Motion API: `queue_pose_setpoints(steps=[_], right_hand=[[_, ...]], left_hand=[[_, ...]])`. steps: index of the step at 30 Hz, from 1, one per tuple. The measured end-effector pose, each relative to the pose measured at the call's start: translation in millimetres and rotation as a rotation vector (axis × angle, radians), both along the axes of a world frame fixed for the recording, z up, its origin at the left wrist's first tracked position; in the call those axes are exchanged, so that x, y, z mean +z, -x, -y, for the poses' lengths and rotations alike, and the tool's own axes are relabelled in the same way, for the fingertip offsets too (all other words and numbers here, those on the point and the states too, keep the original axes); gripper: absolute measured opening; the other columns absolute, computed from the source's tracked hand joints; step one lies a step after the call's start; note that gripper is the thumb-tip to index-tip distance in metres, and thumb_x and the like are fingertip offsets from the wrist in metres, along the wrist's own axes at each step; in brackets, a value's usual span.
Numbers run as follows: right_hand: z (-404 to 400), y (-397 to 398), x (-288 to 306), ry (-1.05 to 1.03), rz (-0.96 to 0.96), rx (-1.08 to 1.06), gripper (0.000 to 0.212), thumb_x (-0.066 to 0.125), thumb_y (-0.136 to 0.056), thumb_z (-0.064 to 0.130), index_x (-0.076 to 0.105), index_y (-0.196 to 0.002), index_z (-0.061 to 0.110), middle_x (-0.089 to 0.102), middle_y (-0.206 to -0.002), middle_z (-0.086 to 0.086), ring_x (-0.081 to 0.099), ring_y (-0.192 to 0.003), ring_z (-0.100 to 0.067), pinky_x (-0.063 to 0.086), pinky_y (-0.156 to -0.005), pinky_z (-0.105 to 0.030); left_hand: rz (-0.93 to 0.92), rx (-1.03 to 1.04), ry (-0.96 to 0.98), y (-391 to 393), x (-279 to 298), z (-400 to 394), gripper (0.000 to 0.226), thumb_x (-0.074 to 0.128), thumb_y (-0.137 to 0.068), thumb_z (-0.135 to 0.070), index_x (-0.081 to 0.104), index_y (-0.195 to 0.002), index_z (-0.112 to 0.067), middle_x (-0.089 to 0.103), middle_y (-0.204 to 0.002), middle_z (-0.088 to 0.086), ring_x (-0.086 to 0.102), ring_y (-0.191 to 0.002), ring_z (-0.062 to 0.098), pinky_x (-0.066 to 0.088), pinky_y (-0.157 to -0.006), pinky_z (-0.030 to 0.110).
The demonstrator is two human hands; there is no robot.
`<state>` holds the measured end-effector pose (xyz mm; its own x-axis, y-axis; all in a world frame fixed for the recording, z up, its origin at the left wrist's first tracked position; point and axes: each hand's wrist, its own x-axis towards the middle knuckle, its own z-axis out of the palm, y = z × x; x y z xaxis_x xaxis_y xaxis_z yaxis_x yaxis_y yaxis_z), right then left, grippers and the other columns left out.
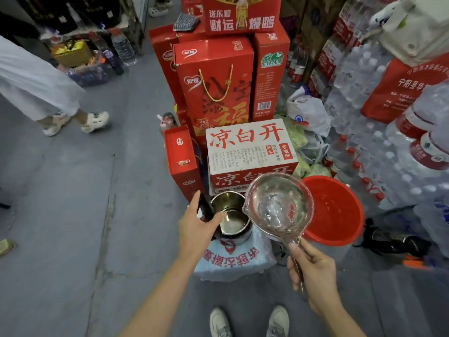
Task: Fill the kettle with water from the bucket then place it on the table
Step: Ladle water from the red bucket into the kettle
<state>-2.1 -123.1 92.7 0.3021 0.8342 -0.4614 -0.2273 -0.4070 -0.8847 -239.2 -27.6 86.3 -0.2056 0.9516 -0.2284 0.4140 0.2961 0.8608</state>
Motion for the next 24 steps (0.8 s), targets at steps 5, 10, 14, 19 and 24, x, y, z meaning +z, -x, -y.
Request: queue_pose_setpoints(steps=[5,10,14,19,24], right_hand=[[-4.5,7.8,-3.2,-0.004,0.033,0.047,0.03,0.061,-0.095,0.008,0.067,-0.124,0.007,0.052,-0.057,-0.016,0.036,-0.031,-0.014,0.035,-0.029,-0.021],[-12.5,13.2,-8.7,0.004,0.142,0.109,0.025,0.062,-0.095,0.009,0.067,-0.119,0.001,0.054,-0.053,-0.01,0.037,-0.032,-0.015,0.035,-0.031,-0.02],[-16.8,15.4,-14.8,0.021,0.201,0.12,0.032,0.062,-0.096,0.01,0.063,-0.127,0.001,0.054,-0.055,-0.013,0.039,-0.032,-0.014,0.035,-0.03,-0.021],[-19.9,19.8,-13.8,-0.02,0.303,0.131,0.029,0.062,-0.096,0.011,0.068,-0.121,0.024,0.054,-0.052,-0.009,0.041,-0.035,-0.015,0.037,-0.032,-0.022],[-24.0,19.9,-19.3,-0.031,0.434,0.128,0.033,0.066,-0.093,0.019,0.068,-0.115,0.043,0.062,-0.052,0.007,0.048,-0.047,-0.012,0.044,-0.051,-0.03]], left_hand=[[0.166,0.039,-0.002,18.3,-3.1,11.2,0.075,0.078,-0.083,-0.018,0.043,-0.149,-0.026,0.057,-0.138,-0.014,0.052,-0.104,-0.027,0.045,-0.088,0.005],[0.164,-0.001,0.036,30.5,3.2,15.2,0.076,0.075,-0.085,-0.014,0.04,-0.15,-0.03,0.056,-0.138,-0.014,0.054,-0.098,-0.026,0.051,-0.093,0.018],[0.134,-0.062,0.045,36.4,6.9,9.1,0.077,0.074,-0.085,-0.015,0.038,-0.151,-0.031,0.057,-0.14,-0.011,0.058,-0.113,-0.009,0.052,-0.096,0.024],[0.093,-0.157,0.063,45.2,9.9,-5.0,0.078,0.074,-0.085,-0.019,0.035,-0.152,-0.032,0.053,-0.144,-0.007,0.051,-0.128,0.008,0.044,-0.108,0.037],[0.053,-0.171,0.064,47.6,5.2,-7.7,0.082,0.077,-0.082,-0.027,0.034,-0.152,-0.032,0.053,-0.146,-0.005,0.048,-0.133,0.01,0.042,-0.11,0.041]])
